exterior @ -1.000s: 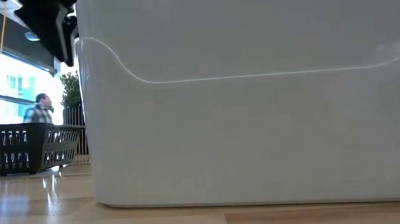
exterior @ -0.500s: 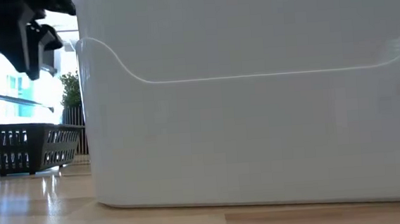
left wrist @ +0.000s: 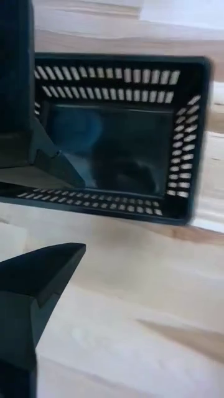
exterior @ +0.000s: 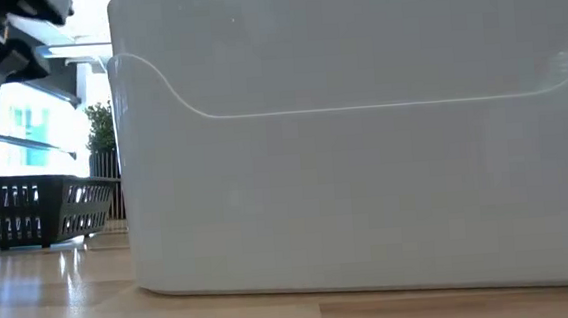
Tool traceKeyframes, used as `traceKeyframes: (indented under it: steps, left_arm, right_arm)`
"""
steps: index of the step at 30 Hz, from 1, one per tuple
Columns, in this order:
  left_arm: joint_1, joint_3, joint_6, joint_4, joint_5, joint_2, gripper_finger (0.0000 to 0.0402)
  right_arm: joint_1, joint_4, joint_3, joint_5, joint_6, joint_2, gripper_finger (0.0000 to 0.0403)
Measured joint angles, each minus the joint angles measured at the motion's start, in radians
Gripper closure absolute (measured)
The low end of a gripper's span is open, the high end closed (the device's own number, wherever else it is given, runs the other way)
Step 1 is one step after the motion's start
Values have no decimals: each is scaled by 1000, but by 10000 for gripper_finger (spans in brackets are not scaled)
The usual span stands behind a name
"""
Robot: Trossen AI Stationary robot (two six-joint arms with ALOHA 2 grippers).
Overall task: Stack baskets by color
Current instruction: Stack the bottom black bin on the stacked black bin
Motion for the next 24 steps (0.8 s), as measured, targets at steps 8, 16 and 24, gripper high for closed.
traceKeyframes:
  steps: [8,16,24]
  left_arm:
    - [-30,0,-27,-5,1,113,264]
    - [-30,0,-41,2,21,211,264]
    - [-21,1,-54,11,52,275,278]
  right_arm:
    - [1,-7,0,-9,11,1,285]
    - [1,-16,0,-10,18,1,285]
    - [1,-22,0,-11,18,1,285]
